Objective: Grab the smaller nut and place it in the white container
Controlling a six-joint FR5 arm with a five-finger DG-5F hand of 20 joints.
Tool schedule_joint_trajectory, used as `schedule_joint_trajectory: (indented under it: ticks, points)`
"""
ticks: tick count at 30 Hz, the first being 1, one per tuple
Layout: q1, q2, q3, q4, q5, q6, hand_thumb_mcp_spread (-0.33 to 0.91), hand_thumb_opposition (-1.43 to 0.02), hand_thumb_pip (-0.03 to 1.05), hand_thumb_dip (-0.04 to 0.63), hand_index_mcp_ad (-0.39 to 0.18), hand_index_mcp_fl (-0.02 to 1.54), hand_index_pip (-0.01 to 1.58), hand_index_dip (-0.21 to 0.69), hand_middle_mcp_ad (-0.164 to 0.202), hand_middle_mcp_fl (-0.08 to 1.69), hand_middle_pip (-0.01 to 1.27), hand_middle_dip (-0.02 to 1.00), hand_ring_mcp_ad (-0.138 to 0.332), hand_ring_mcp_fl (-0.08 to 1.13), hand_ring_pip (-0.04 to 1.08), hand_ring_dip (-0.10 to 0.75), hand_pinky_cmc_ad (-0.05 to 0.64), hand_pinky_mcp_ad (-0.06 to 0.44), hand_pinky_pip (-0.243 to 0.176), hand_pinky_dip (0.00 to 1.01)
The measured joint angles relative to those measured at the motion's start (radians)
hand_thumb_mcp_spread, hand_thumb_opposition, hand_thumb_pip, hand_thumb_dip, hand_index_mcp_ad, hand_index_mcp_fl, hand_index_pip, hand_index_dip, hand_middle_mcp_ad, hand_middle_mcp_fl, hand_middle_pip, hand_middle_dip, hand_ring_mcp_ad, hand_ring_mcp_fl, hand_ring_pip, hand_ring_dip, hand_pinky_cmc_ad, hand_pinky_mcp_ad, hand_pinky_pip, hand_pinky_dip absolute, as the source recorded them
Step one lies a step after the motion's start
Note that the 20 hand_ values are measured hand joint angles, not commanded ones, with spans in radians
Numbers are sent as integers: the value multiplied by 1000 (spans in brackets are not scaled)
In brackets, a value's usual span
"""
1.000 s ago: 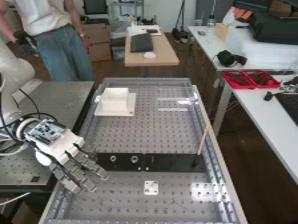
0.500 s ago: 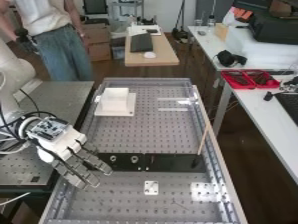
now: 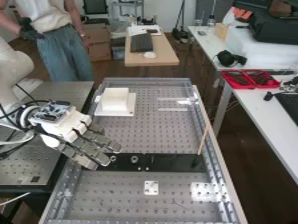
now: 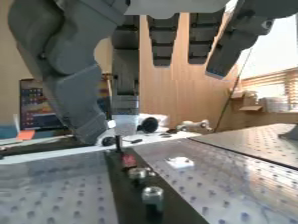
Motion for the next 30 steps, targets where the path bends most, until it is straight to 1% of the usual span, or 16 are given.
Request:
schedule_joint_trajectory:
  ticks: [2, 7, 9, 10, 13, 14, 16, 17, 19, 22, 25, 28, 30]
  points:
    - [8, 16, 16, -26, -40, 4, 386, -824, 721, 199, -79, 421, 1503, -42, 75, 9, 126, 223, 183, 0, 110, 96, 314, 154, -93, 560]
    - [23, 47, 74, -109, -181, 30, 386, -824, 721, 199, -79, 421, 1503, -42, 73, 5, 126, 236, 180, 0, 101, 103, 314, 155, -93, 541]
    - [26, 56, 106, -151, -258, 43, 386, -824, 721, 199, -79, 421, 1503, -42, 75, 5, 126, 239, 180, 0, 99, 103, 316, 155, -89, 545]
    - [27, 58, 113, -160, -275, 46, 386, -824, 721, 199, -79, 421, 1503, -42, 75, 5, 126, 239, 180, 2, 99, 103, 312, 154, -89, 527]
    - [29, 67, 165, -229, -407, 58, 386, -824, 721, 199, -79, 421, 1503, -42, 75, 5, 126, 239, 183, 2, 94, 117, 312, 154, -89, 525]
    - [30, 68, 172, -237, -425, 59, 386, -824, 721, 199, -79, 419, 1503, -42, 73, 5, 126, 239, 180, 2, 94, 113, 312, 154, -89, 527]
    - [32, 72, 201, -276, -512, 60, 386, -824, 723, 199, -79, 419, 1503, -42, 73, 5, 122, 239, 180, 2, 87, 119, 312, 157, -89, 511]
    - [33, 72, 207, -284, -530, 59, 386, -824, 723, 199, -79, 419, 1506, -42, 75, 5, 122, 243, 180, 2, 87, 119, 312, 154, -89, 496]
    - [38, 72, 229, -316, -607, 56, 386, -824, 723, 199, -79, 419, 1506, -38, 73, 5, 126, 246, 183, 2, 87, 119, 312, 154, -89, 494]
    - [46, 70, 251, -347, -689, 51, 386, -824, 723, 199, -79, 433, 1503, -38, 73, 5, 126, 246, 183, 2, 87, 119, 312, 154, -89, 494]
    - [55, 65, 263, -364, -743, 52, 386, -824, 723, 199, -79, 433, 1503, -38, 72, 5, 126, 248, 183, 2, 87, 119, 312, 154, -89, 494]
    - [60, 58, 269, -375, -772, 50, 386, -824, 721, 199, -79, 433, 1503, -38, 73, 5, 126, 248, 180, 2, 87, 119, 312, 154, -89, 494]
    - [68, 43, 276, -394, -810, 41, 386, -824, 721, 199, -79, 433, 1503, -38, 73, 5, 126, 248, 180, 2, 87, 119, 316, 154, -89, 494]
